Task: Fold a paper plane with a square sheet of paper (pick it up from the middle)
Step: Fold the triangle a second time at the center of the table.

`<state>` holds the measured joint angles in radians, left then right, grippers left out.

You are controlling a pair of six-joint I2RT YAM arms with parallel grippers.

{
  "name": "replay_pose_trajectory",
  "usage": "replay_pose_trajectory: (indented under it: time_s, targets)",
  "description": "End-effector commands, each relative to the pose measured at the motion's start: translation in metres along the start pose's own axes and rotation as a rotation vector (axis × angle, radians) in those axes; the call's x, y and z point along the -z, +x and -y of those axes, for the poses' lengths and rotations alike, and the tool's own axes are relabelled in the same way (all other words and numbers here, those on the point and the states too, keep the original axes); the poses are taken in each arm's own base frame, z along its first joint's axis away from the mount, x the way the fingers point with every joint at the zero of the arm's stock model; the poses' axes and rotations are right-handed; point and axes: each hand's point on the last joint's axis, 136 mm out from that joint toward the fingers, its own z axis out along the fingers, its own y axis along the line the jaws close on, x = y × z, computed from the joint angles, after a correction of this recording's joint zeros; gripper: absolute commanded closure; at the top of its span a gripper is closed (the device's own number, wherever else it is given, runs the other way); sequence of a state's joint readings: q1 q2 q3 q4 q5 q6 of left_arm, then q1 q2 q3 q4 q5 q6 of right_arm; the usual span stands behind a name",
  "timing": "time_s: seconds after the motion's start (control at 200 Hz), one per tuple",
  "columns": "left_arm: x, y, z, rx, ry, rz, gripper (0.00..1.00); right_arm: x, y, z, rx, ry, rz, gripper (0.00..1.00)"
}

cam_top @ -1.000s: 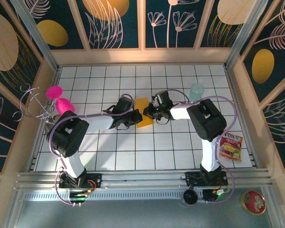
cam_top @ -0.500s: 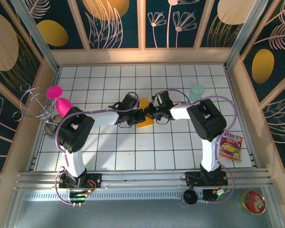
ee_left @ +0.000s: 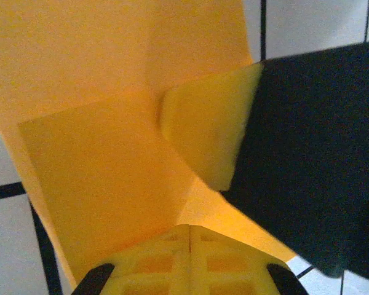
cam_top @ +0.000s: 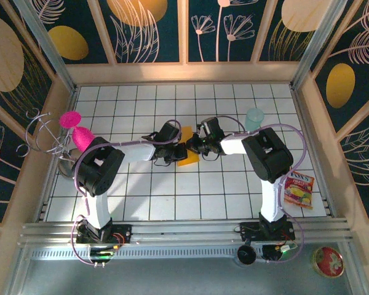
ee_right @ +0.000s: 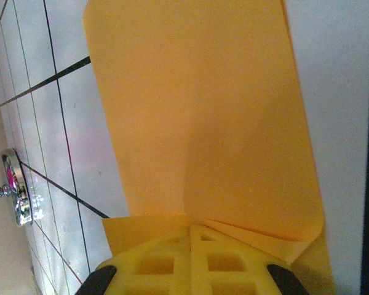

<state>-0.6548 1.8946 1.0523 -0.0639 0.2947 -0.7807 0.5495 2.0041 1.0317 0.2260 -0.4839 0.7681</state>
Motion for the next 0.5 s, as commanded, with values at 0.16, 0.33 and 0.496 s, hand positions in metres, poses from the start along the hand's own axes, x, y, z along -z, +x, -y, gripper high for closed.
replay_pose_trajectory:
  time_s: [0.16,0.33,0.496]
  targets:
    - [-0.003,0.016,-0.019,0.0,-0.056,-0.023,1.0,-0.015,0.032,0.069,-0.101,0.202,-0.069,1.0]
    - [0.002,0.001,-0.002,-0.017,-0.016,0.02,1.0,-0.015,0.033,0.069,-0.103,0.201,-0.07,1.0]
    - [0.004,-0.009,0.007,-0.017,0.007,0.049,1.0,-0.015,0.033,0.069,-0.103,0.198,-0.067,1.0]
